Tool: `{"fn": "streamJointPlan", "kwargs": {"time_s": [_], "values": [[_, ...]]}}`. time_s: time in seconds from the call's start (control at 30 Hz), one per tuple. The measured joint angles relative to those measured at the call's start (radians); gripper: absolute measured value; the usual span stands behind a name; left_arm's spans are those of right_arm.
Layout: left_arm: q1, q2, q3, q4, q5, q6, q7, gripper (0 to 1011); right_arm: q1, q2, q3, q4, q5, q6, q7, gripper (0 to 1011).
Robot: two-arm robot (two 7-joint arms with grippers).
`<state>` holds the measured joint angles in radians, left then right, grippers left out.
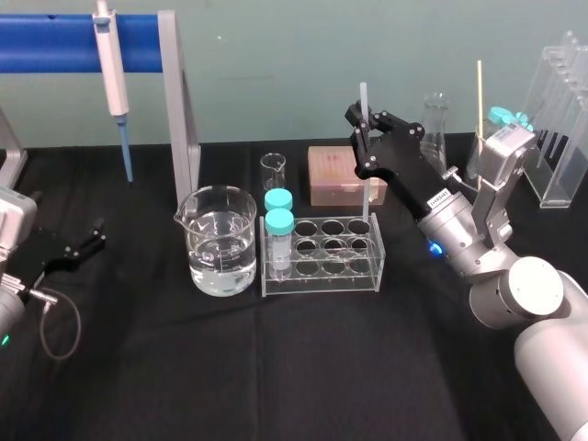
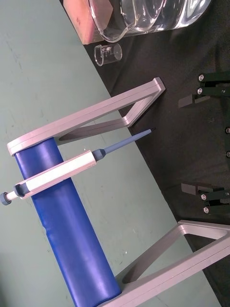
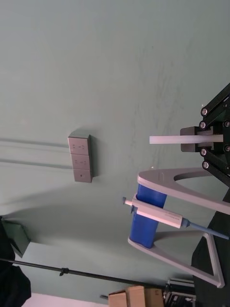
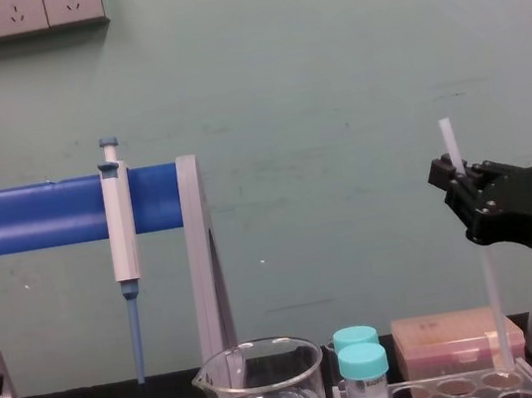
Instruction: Pick up the stirring rod with one hand, then place it down.
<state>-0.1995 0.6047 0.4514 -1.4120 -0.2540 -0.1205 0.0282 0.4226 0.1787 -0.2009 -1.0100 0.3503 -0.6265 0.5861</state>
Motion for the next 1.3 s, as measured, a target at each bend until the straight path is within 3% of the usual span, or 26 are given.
{"fn": "streamJointPlan", "kwargs": {"time_s": [0.67, 1.3], "values": [[0.000, 0.000, 0.000, 0.000, 0.000, 0.000, 0.000, 1000, 0.033, -0.009, -0.022, 0.069, 0.034, 0.011, 0.049, 66], [0.000, 0.000, 0.000, 0.000, 0.000, 0.000, 0.000, 1000, 0.051, -0.010, -0.031, 0.138, 0.025, 0.010, 0.053, 66]]}}
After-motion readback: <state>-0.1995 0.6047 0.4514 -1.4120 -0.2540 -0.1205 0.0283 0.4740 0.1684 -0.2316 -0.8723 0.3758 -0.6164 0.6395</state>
